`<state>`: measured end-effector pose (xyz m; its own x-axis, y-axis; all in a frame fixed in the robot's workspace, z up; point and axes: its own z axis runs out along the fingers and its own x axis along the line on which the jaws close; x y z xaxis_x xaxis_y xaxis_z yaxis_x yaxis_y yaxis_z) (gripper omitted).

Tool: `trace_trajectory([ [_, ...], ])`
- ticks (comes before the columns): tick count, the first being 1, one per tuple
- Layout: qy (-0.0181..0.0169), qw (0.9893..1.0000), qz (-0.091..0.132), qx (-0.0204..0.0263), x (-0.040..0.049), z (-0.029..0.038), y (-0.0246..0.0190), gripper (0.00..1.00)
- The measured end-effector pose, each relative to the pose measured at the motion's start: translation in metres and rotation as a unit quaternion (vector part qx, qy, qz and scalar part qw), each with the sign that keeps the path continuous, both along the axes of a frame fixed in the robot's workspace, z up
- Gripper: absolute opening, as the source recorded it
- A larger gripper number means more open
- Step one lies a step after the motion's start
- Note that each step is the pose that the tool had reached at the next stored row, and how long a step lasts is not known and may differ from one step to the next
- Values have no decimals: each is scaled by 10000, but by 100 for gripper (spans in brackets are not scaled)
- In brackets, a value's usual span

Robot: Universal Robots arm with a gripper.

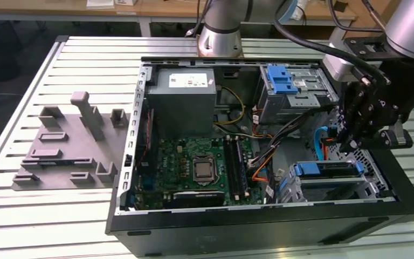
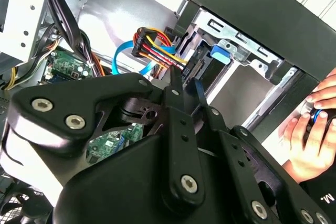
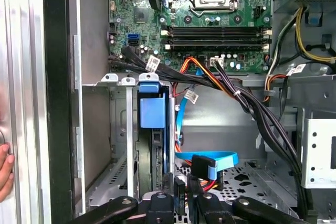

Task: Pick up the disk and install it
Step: 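Insert the first disk wire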

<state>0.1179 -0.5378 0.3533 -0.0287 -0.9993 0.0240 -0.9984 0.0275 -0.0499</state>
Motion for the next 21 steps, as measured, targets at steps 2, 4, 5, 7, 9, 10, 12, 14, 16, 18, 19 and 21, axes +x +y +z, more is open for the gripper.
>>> trace_trajectory([
  [2, 0, 10000, 0, -1, 6, -6, 2, 25],
  [4, 0, 10000, -1, -1, 7, -11, 1, 25],
  [5, 0, 10000, -1, -1, 8, -11, 1, 25],
  [7, 0, 10000, 0, -1, 8, -12, 2, 17],
  [9, 0, 10000, 0, -1, 9, -12, 2, 16],
  [10, 0, 10000, 0, 0, 9, -12, 2, 16],
  [12, 0, 10000, 0, 0, 10, -12, 2, 16],
  [14, 2, 10000, 0, 0, 11, -12, 2, 16],
  [16, 24, 10000, 1, 0, 18, -13, 2, 16],
  [18, 102, 9999, 0, 1, 20, -16, 2, 16],
  [19, 133, 9999, 0, 1, 20, -21, 2, 16],
  [21, 154, 9999, -3, -1, 19, -38, -16, 16],
])
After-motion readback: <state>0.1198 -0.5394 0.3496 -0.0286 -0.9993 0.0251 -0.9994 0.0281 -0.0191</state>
